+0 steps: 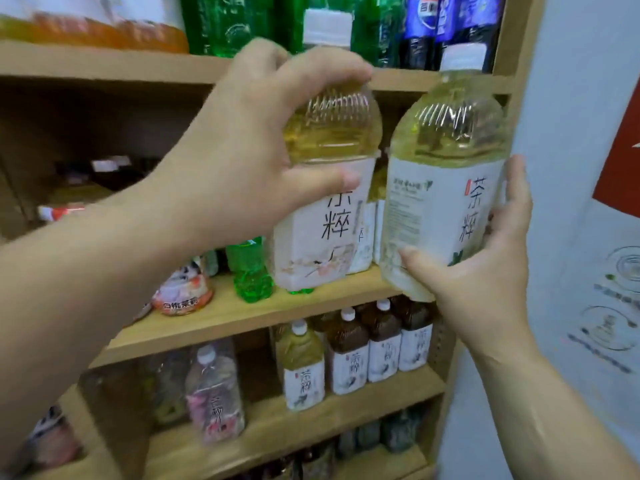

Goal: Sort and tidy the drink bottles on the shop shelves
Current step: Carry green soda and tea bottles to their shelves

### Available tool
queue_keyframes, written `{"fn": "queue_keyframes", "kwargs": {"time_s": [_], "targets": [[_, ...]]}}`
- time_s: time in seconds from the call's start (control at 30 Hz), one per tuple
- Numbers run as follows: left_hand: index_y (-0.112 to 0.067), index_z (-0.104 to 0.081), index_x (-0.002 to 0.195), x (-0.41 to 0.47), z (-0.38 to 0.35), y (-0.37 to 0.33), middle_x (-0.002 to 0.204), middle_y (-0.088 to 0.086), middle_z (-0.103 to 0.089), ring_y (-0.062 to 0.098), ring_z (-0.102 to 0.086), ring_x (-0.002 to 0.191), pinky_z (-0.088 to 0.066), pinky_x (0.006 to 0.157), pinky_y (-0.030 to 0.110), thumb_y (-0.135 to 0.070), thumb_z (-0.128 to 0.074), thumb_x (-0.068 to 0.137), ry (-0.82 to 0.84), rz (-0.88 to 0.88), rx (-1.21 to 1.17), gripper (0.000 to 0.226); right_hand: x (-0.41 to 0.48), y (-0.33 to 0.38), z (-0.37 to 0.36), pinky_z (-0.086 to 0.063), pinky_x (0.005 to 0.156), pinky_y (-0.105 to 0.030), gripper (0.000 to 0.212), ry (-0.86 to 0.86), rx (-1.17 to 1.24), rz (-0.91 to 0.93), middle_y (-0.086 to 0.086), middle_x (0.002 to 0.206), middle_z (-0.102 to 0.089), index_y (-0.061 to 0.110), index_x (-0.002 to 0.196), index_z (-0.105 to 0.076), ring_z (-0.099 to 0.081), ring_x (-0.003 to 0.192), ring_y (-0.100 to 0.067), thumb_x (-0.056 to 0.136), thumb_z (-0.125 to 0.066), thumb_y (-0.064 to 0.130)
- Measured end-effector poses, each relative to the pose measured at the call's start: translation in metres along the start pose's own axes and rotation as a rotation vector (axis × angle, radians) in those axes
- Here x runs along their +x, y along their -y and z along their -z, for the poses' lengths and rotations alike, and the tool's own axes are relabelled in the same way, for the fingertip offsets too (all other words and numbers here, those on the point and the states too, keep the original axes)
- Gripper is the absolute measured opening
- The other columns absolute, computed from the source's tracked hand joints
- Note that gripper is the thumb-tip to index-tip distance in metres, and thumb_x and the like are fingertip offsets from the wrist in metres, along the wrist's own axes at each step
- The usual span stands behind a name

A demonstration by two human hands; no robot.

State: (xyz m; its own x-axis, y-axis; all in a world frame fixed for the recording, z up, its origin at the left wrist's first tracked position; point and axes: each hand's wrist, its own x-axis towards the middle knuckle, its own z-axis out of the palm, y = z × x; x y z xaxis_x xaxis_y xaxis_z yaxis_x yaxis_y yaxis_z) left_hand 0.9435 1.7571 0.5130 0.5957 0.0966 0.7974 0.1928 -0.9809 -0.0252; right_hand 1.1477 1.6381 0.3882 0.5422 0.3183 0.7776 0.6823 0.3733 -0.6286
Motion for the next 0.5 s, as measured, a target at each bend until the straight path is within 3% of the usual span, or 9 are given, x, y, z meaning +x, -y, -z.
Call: {"fn": "queue_keyframes", "kwargs": {"time_s": [0.07,0.17,0.23,0.33,0.43,0.5], "targets": [[-0.051,-0.045,0.14,-0.035,-0.001,0.012,0.127,-0.002,-0.047,0.006,-0.044,0.117,-0.032,0.095,0.002,-0.059,-0.072,0.078,0.04,0.07,-0.028,0.068,-0.024,-0.001,-0.013,-0.037,0.107,-0.008,0.129,0.081,0.023,-0.031,0.033,0.151,-0.033,0.031,0.162,-0.012,-0.036,0.141,0.011,0.059,-0.088,0.022],[-0.055,-0.042,0.138,-0.088,-0.001,0.027,0.127,-0.002,-0.048,0.007,-0.045,0.121,-0.033,0.098,0.005,-0.062,-0.069,0.077,0.064,0.161,-0.049,0.067,-0.056,-0.009,-0.038,-0.044,0.11,-0.021,0.123,0.22,0.035,-0.101,0.021,0.148,-0.045,0.028,0.159,-0.024,-0.042,0.138,0.005,0.058,-0.094,0.019],[-0.056,-0.043,0.138,-0.12,-0.002,0.043,0.127,-0.003,-0.047,0.009,-0.047,0.123,-0.033,0.102,0.009,-0.058,-0.075,0.076,0.094,0.233,-0.03,0.069,-0.079,-0.014,-0.06,-0.046,0.103,-0.013,0.12,0.304,0.076,-0.161,0.019,0.143,-0.049,0.03,0.156,-0.028,-0.046,0.134,0.006,0.058,-0.096,0.016],[-0.059,-0.045,0.137,-0.175,0.003,0.057,0.125,-0.005,-0.041,0.012,-0.046,0.122,-0.038,0.097,0.009,-0.054,-0.077,0.075,0.121,0.341,0.036,0.07,-0.113,-0.02,-0.096,-0.038,0.096,-0.001,0.117,0.392,0.153,-0.222,0.027,0.141,-0.047,0.035,0.153,-0.031,-0.043,0.132,0.011,0.052,-0.091,0.034],[-0.053,-0.048,0.137,-0.229,0.019,0.068,0.134,-0.001,-0.044,0.016,-0.047,0.131,-0.047,0.101,0.028,-0.058,-0.075,0.077,0.131,0.474,0.075,0.067,-0.139,-0.023,-0.129,-0.041,0.104,-0.011,0.119,0.496,0.221,-0.279,0.025,0.144,-0.046,0.034,0.153,-0.03,-0.043,0.136,0.006,0.047,-0.084,0.046],[-0.048,-0.05,0.138,-0.267,0.033,0.075,0.136,0.0,-0.045,0.014,-0.047,0.133,-0.042,0.107,0.027,-0.058,-0.073,0.078,0.107,0.553,0.085,0.065,-0.157,-0.022,-0.151,-0.041,0.103,-0.01,0.122,0.575,0.282,-0.31,0.026,0.145,-0.046,0.036,0.154,-0.029,-0.043,0.137,0.006,0.047,-0.085,0.045]]}}
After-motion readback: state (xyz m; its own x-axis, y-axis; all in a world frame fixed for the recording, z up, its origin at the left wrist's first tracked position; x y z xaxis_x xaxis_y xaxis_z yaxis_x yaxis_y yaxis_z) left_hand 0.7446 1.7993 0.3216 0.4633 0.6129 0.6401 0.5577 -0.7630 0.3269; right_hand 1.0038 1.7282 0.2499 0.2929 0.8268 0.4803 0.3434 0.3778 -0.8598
